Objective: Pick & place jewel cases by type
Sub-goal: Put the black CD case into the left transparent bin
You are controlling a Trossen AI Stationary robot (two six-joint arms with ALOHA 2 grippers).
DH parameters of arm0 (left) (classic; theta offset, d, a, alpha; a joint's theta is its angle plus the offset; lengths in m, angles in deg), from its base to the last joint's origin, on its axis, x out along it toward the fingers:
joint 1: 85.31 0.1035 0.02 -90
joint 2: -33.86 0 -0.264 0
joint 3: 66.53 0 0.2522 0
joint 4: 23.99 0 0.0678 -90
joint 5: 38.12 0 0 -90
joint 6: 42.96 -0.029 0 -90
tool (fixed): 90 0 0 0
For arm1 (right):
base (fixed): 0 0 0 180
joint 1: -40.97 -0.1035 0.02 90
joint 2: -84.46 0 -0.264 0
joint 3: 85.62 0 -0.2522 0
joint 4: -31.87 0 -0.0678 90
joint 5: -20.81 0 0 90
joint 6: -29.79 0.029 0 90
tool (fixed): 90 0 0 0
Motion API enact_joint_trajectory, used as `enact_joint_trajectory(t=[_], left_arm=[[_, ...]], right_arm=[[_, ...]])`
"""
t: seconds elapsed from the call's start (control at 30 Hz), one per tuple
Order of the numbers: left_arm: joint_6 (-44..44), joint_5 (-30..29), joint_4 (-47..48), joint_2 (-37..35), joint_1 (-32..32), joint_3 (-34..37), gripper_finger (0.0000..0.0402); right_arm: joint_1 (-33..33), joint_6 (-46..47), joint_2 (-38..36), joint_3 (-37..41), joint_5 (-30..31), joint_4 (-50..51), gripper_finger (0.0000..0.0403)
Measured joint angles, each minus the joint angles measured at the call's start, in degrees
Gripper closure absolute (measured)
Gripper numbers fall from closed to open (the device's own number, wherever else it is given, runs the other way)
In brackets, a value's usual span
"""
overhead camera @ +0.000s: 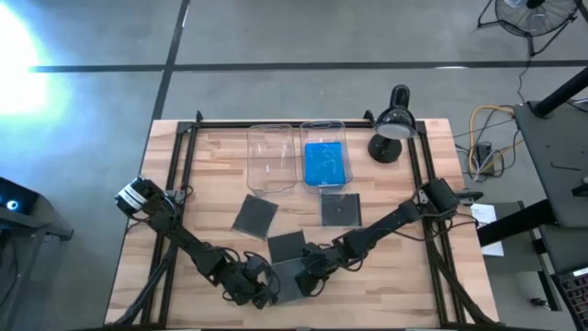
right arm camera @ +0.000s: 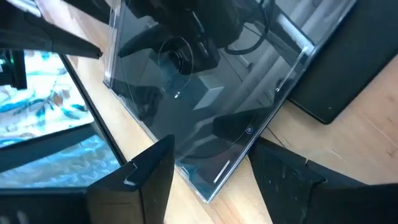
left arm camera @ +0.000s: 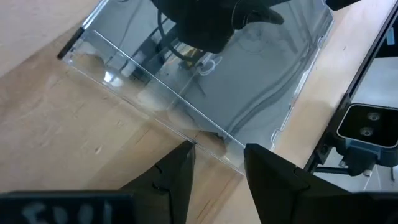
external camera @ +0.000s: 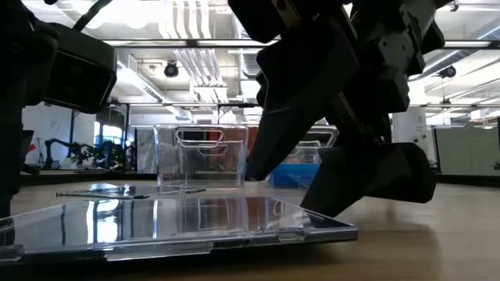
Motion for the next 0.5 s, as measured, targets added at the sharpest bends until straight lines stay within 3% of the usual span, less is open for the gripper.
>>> enact_joint_trajectory(t=[0.33,0.5], left_arm=[[-3.05,0.49,0.72,0.07,-0.17,0.65,0.0273],[-7.78,0.64,1.16,0.09,-0.26,1.21,0.0273]], right_arm=[[0.49,-2.56,-1.79,0.04,4.63,-0.51,0.0199],[0.49,-1.00,-2.58,-0.39,0.52,-1.69,0.0199]])
